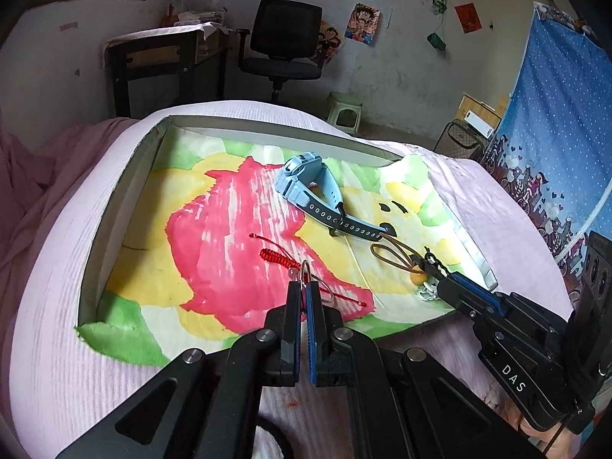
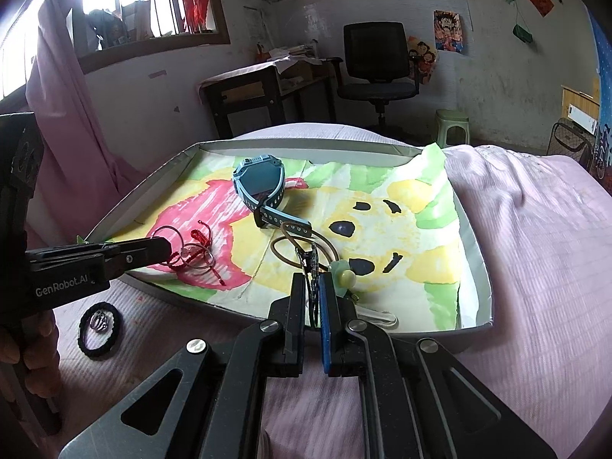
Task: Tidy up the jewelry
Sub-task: 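Lower both items into the tray and open both tools, then move the left tool to the black hair tie while the right tool approaches the white clip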
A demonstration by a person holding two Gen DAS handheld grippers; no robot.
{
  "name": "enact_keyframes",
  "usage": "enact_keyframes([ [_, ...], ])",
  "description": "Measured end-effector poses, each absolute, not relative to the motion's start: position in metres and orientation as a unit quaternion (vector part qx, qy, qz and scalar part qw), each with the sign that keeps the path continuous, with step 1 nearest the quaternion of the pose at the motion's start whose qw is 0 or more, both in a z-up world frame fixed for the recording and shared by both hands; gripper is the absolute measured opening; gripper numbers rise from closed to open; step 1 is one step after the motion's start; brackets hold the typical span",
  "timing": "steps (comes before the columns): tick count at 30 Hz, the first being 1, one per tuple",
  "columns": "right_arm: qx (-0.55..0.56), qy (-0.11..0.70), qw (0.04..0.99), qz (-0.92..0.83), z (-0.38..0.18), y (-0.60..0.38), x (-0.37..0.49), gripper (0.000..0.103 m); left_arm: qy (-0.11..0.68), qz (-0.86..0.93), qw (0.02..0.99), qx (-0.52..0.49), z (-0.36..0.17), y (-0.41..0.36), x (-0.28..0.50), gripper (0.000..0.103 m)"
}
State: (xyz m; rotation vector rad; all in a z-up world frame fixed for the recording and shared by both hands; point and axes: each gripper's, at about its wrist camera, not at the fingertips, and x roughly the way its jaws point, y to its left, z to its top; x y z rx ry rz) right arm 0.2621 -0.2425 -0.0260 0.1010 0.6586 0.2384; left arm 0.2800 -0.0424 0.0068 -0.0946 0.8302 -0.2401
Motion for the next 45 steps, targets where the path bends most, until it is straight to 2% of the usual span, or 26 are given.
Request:
enact_keyframes([
  [10, 0.048, 0.297, 0.947, 0.113, -0.010, -0.247, 0.243, 0.011, 0.399, -0.110, 0.909, -0.054, 0.016, -0.033, 0.264, 0.004],
  [12, 0.049, 0.289, 0.950, 0.111, -0.006, -0.249, 0.237, 0.026, 0.396, -0.109, 0.910, -0.054, 0.018, -0.031, 0.260, 0.004],
  [14, 0.054, 0.279, 0.952, 0.110, -0.001, -0.252, 0.230, 0.032, 0.393, -0.108, 0.912, -0.055, 0.020, -0.030, 0.255, 0.006],
  [15, 0.055, 0.275, 0.953, 0.110, 0.002, -0.253, 0.226, 0.032, 0.392, -0.109, 0.912, -0.055, 0.020, -0.030, 0.252, 0.006],
  [17, 0.057, 0.270, 0.955, 0.109, 0.006, -0.254, 0.221, 0.032, 0.389, -0.108, 0.913, -0.057, 0.022, -0.029, 0.245, 0.013],
  [20, 0.061, 0.259, 0.958, 0.109, 0.012, -0.256, 0.210, 0.036, 0.370, -0.105, 0.922, -0.056, 0.028, -0.029, 0.232, 0.048],
  [21, 0.062, 0.255, 0.959, 0.107, 0.014, -0.256, 0.207, 0.041, 0.359, -0.104, 0.926, -0.056, 0.030, -0.029, 0.226, 0.051],
  [25, 0.065, 0.240, 0.963, 0.103, 0.019, -0.257, 0.189, 0.047, 0.343, -0.103, 0.932, -0.058, 0.035, -0.027, 0.212, 0.055],
  [29, 0.071, 0.224, 0.967, 0.101, 0.023, -0.262, 0.171, 0.063, 0.313, -0.093, 0.943, -0.060, 0.038, -0.023, 0.191, 0.080],
  [32, 0.074, 0.208, 0.970, 0.102, 0.027, -0.266, 0.158, 0.079, 0.287, -0.084, 0.952, -0.058, 0.041, -0.019, 0.173, 0.092],
  [35, 0.081, 0.195, 0.972, 0.103, 0.028, -0.270, 0.144, 0.099, 0.261, -0.077, 0.961, -0.059, 0.043, -0.015, 0.155, 0.100],
  [36, 0.087, 0.189, 0.973, 0.104, 0.028, -0.272, 0.138, 0.101, 0.252, -0.075, 0.963, -0.058, 0.044, -0.014, 0.149, 0.101],
  [39, 0.090, 0.183, 0.973, 0.103, 0.027, -0.275, 0.125, 0.102, 0.216, -0.062, 0.973, -0.053, 0.045, -0.010, 0.127, 0.103],
  [45, 0.082, 0.182, 0.975, 0.100, 0.025, -0.273, 0.106, 0.102, 0.192, -0.059, 0.979, -0.034, 0.041, -0.006, 0.099, 0.103],
])
